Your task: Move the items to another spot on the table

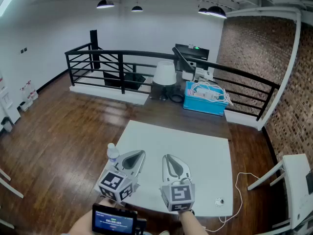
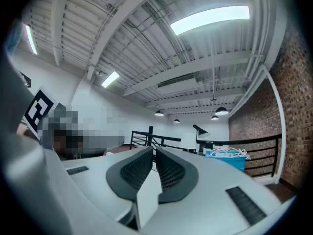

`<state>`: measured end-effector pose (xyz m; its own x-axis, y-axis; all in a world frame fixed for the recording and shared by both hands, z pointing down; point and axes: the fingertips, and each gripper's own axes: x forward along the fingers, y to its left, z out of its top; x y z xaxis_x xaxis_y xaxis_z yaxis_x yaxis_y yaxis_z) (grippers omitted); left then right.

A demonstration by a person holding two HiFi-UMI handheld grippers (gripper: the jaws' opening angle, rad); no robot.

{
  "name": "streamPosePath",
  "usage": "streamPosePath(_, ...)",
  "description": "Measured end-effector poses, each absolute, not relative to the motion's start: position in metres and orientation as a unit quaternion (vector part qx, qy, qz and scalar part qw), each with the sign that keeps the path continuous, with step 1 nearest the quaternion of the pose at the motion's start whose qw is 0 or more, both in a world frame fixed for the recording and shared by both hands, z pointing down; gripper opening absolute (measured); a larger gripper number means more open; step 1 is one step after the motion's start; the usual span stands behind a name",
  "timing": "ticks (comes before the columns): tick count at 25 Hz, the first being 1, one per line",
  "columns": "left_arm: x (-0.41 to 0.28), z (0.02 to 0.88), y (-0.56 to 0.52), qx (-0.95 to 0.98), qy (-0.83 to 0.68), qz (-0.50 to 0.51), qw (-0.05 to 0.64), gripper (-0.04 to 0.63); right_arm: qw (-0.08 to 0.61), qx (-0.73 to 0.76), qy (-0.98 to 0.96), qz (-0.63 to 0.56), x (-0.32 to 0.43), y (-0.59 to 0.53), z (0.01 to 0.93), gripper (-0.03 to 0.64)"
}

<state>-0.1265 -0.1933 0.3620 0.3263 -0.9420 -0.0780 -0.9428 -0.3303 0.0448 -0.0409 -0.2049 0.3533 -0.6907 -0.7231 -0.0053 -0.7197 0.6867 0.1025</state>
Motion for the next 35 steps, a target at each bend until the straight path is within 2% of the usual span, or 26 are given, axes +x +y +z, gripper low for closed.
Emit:
streamPosePath(23, -0.299, 0.389, -0.119, -0.74, 0.672, 0.03, -0.007, 0.011, 0.019, 0.247, -0.967, -0.06, -0.246, -0.14, 0.381, 0.032)
streamPosePath(24, -0.304, 0.39, -0.115, -0.738, 0.674, 0.031, -0.006, 0.011, 0.021, 0.242, -0.968, -0.059, -0.253, -0.137, 0.383, 0.044)
streamPosePath(26, -0.311, 0.391, -0.11, -0.738, 0.674, 0.033, -0.004, 0.011, 0.027, 0.234, -0.97, -0.059, -0.264, -0.13, 0.388, 0.134)
streamPosePath(33, -0.327, 0.401, -0.112, -0.746, 0.665, 0.022, -0.013, 0.023, 0.038, 0.246, -0.967, -0.059, -0.281, -0.13, 0.401, 0.139)
streamPosePath(35, -0.326, 0.407, -0.115, -0.754, 0.656, 0.013, -0.011, 0.025, 0.042, 0.254, -0.965, -0.055, -0.28, -0.134, 0.406, 0.17)
